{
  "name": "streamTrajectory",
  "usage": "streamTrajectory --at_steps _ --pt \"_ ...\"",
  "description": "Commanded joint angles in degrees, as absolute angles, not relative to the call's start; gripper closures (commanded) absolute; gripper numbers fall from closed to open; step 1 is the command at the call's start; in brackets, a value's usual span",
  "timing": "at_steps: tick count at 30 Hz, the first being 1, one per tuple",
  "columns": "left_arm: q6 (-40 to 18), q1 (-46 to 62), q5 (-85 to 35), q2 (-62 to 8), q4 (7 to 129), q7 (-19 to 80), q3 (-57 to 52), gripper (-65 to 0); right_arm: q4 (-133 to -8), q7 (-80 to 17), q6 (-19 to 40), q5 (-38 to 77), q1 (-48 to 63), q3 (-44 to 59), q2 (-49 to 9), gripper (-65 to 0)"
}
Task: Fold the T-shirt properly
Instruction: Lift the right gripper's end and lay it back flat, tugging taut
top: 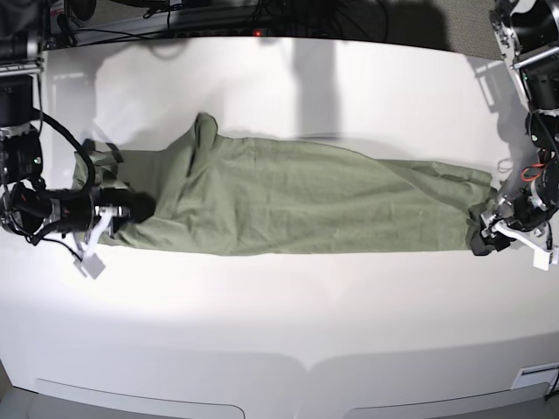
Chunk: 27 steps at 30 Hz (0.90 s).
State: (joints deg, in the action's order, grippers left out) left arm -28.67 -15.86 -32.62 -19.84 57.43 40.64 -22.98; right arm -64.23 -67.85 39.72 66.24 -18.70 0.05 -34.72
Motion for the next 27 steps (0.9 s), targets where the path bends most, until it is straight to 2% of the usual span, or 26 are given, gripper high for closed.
streamTrajectory --at_steps 1,8,14,26,27 --pt "-29.17 -17.28 -33.47 -20.82 58.28 39.42 -23.2 -45.1 -64.97 -65.82 40.0 64.66 -20.62 2.61 -34.89 0.0" --pt "-29.17 -17.3 -33.47 -20.82 58.28 39.38 -23.2 -45.1 -64.97 -58.43 39.92 49.21 -21.26 16.32 -30.5 0.0" --pt "-29.17 -17.28 -33.52 -20.8 58.28 39.38 -23.2 -45.1 -64.97 -56.99 39.97 41.17 -21.08 19.9 -29.04 0.0" --pt "-29.17 -17.28 -33.47 -20.8 58.28 39.38 -23.2 -45.1 -64.97 -58.7 39.97 40.64 -21.08 19.86 -29.06 0.0" --pt "-29.17 -17.28 -33.47 -20.82 58.28 39.38 -23.2 -45.1 -64.97 -59.05 39.94 40.64 -21.1 19.86 -29.06 -2.8"
